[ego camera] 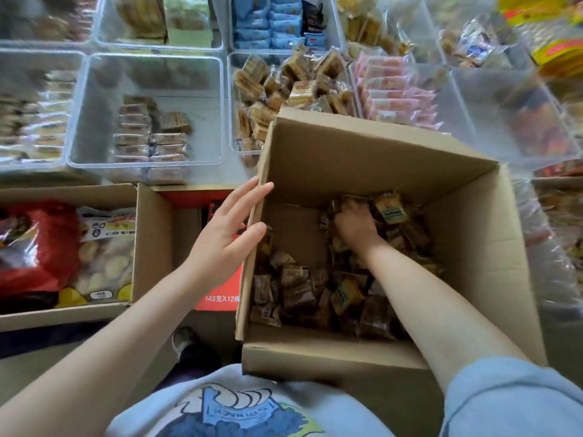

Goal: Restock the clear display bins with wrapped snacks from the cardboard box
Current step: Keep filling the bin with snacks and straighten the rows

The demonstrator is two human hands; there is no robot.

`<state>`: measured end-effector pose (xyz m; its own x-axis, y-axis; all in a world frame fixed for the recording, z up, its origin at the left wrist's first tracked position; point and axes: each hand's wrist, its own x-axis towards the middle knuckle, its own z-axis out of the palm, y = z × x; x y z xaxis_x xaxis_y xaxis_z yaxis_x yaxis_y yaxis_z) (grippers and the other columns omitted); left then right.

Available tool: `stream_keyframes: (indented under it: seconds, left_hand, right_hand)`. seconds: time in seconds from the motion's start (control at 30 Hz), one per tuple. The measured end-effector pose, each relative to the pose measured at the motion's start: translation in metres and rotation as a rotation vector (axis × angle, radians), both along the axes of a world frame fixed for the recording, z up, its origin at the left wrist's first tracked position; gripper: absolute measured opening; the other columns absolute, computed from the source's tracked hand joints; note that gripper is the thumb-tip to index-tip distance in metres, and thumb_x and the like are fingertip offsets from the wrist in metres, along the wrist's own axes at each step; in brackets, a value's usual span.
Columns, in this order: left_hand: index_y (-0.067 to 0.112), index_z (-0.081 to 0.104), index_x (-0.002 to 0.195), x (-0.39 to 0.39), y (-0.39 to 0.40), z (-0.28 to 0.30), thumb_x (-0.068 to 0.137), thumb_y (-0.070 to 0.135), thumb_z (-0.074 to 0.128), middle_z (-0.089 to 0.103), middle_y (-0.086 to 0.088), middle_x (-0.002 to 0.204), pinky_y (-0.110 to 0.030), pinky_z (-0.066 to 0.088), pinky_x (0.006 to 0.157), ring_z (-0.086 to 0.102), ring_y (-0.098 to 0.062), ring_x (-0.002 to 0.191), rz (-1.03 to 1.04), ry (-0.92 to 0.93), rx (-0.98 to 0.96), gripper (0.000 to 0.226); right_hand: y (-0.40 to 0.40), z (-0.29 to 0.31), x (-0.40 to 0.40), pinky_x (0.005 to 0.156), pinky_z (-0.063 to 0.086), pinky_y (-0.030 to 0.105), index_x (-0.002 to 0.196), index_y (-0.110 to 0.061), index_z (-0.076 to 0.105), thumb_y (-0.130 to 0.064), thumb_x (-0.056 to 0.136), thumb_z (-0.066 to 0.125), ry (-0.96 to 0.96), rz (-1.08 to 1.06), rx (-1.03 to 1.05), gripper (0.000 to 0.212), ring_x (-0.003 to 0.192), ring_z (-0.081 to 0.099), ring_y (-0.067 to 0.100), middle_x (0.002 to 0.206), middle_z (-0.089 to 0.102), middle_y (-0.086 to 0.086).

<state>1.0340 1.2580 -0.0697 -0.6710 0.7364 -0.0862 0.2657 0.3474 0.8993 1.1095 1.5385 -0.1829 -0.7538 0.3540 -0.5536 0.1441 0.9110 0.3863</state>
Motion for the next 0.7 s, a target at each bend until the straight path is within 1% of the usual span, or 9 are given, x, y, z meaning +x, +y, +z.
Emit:
stream_keyframes:
  seconds: [0.13,0.27,0.33,0.37,0.43,0.5,0.53,0.6,0.7]
  left_hand:
    - [0.057,0.038,0.144,-0.002,-0.001,-0.001,0.095,0.040,0.045,0.022,0.035,0.156,-0.030,0.042,0.106,0.037,-0.003,0.140,-0.020,0.021,-0.007,0.053]
    - [0.057,0.038,0.144,-0.004,-0.003,-0.001,0.095,0.041,0.045,0.022,0.035,0.156,-0.028,0.041,0.104,0.035,0.001,0.140,-0.031,0.026,-0.023,0.052]
    - [0.057,0.038,0.144,-0.004,-0.003,-0.001,0.095,0.042,0.046,0.022,0.035,0.156,-0.030,0.044,0.103,0.042,-0.005,0.136,-0.031,0.029,-0.018,0.053]
    - [0.058,0.038,0.144,-0.004,-0.002,-0.001,0.095,0.041,0.046,0.022,0.036,0.156,-0.031,0.046,0.102,0.045,-0.007,0.134,-0.028,0.024,-0.014,0.053]
    - [0.059,0.038,0.143,-0.002,-0.001,0.000,0.095,0.039,0.046,0.023,0.036,0.155,-0.031,0.046,0.102,0.046,-0.009,0.133,-0.021,0.010,0.000,0.053]
    - [0.058,0.039,0.143,-0.001,-0.001,0.001,0.095,0.038,0.047,0.023,0.036,0.156,-0.035,0.047,0.104,0.044,-0.010,0.136,-0.021,0.004,0.008,0.053]
    - [0.058,0.039,0.143,-0.002,-0.001,0.002,0.095,0.039,0.048,0.023,0.036,0.156,-0.038,0.047,0.105,0.044,-0.012,0.137,-0.022,-0.002,0.008,0.053]
    - [0.059,0.039,0.142,-0.004,-0.003,0.004,0.093,0.041,0.049,0.024,0.036,0.155,-0.044,0.049,0.105,0.047,-0.017,0.135,-0.025,-0.026,0.000,0.053]
    - [0.059,0.041,0.142,-0.010,-0.006,0.010,0.092,0.044,0.051,0.028,0.033,0.155,-0.043,0.049,0.105,0.047,-0.014,0.135,-0.049,-0.040,-0.001,0.053]
  right_hand:
    - [0.004,0.003,0.014,0.108,0.037,0.047,0.151,-0.012,0.030,-0.005,0.097,0.048,0.032,-0.128,-0.130,0.058,0.136,0.038,0.036,0.145,0.045,0.017]
    - [0.004,0.010,0.015,0.093,0.049,0.043,0.148,-0.011,0.031,0.004,0.094,0.048,0.128,-0.150,-0.171,0.059,0.121,0.053,0.035,0.130,0.058,0.017]
    - [0.002,0.019,0.012,0.085,0.053,0.042,0.146,-0.012,0.036,-0.006,0.095,0.055,0.251,-0.206,-0.287,0.055,0.111,0.060,0.034,0.123,0.062,0.015]
    - [-0.001,0.027,0.011,0.081,0.054,0.039,0.139,-0.012,0.044,-0.015,0.094,0.060,0.350,-0.301,-0.413,0.048,0.105,0.062,0.031,0.117,0.064,0.011]
    - [-0.011,0.048,0.008,0.072,0.051,0.032,0.119,-0.014,0.058,-0.025,0.093,0.063,0.540,-0.700,-0.827,0.029,0.090,0.064,0.022,0.102,0.067,0.003]
    - [-0.020,0.075,0.003,0.065,0.047,0.029,0.109,-0.013,0.062,-0.023,0.099,0.052,0.589,-1.062,-1.298,0.017,0.075,0.065,0.017,0.086,0.070,0.003]
    - [-0.024,0.087,0.002,0.063,0.045,0.028,0.108,-0.012,0.062,-0.021,0.101,0.046,0.587,-1.147,-1.500,0.019,0.069,0.063,0.015,0.080,0.070,0.003]
    - [-0.029,0.110,-0.002,0.059,0.042,0.025,0.108,-0.011,0.058,-0.019,0.103,0.037,0.581,-1.211,-1.768,0.024,0.070,0.061,0.014,0.082,0.070,0.005]
    - [-0.037,0.134,-0.013,0.054,0.041,0.022,0.115,-0.013,0.057,-0.022,0.100,0.034,0.563,-1.122,-1.915,0.029,0.077,0.063,0.014,0.099,0.068,0.009]
